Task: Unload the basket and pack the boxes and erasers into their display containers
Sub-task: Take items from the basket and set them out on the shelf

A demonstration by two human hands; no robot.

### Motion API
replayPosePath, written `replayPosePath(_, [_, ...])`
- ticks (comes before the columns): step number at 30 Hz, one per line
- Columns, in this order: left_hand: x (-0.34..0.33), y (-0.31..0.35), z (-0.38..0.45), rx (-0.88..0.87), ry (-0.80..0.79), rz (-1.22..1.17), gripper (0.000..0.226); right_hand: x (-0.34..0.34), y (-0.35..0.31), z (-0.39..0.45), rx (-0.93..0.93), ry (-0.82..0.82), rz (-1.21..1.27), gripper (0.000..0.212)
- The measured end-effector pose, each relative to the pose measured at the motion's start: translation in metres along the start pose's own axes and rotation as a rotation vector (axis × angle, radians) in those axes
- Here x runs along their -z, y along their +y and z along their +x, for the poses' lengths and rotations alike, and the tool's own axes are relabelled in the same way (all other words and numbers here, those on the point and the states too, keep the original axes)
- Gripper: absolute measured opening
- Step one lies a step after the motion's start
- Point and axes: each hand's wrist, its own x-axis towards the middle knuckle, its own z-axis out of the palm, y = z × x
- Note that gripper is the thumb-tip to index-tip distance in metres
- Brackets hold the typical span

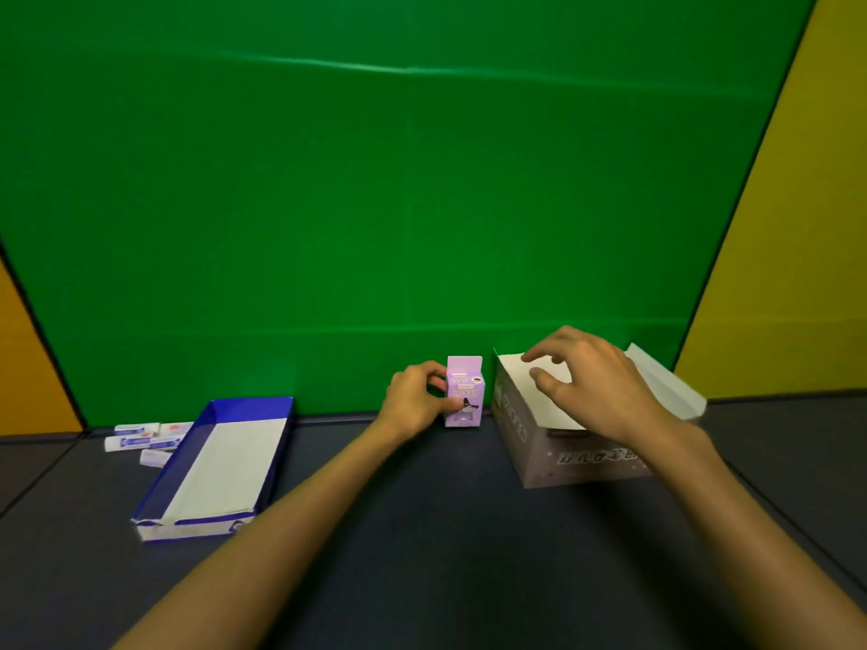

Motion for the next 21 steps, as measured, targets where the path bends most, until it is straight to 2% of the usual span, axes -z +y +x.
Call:
replayPosePath(5, [-0.025,-0.008,0.008,0.035,0.051,0.016,0.041,0.001,0.013,-0.005,0.003,-0.009,0.017,0.026])
replayPosePath(9, [-0.02,-0.003,0.004,0.043,0.033,0.116,0.051,-0.004,0.006,-0.001,0.048,-0.008,0.052,0.027])
replayPosePath(13, [0.023,0.004,-0.014,-0.01,0.166,0.135,0.03,-0.009,-0.013,0.009,0.116,-0.009,0.082,0.027])
replayPosePath(15, [0.054,0.007,-0.032,-0.056,0.211,0.187,0.03,-0.014,-0.028,0.015,0.153,-0.009,0.1,0.029])
replayPosePath(21, [0.14,0.0,-0.102,-0.092,0.271,0.623,0.038,-0.04,-0.105,0.03,0.285,-0.037,0.156,0.03])
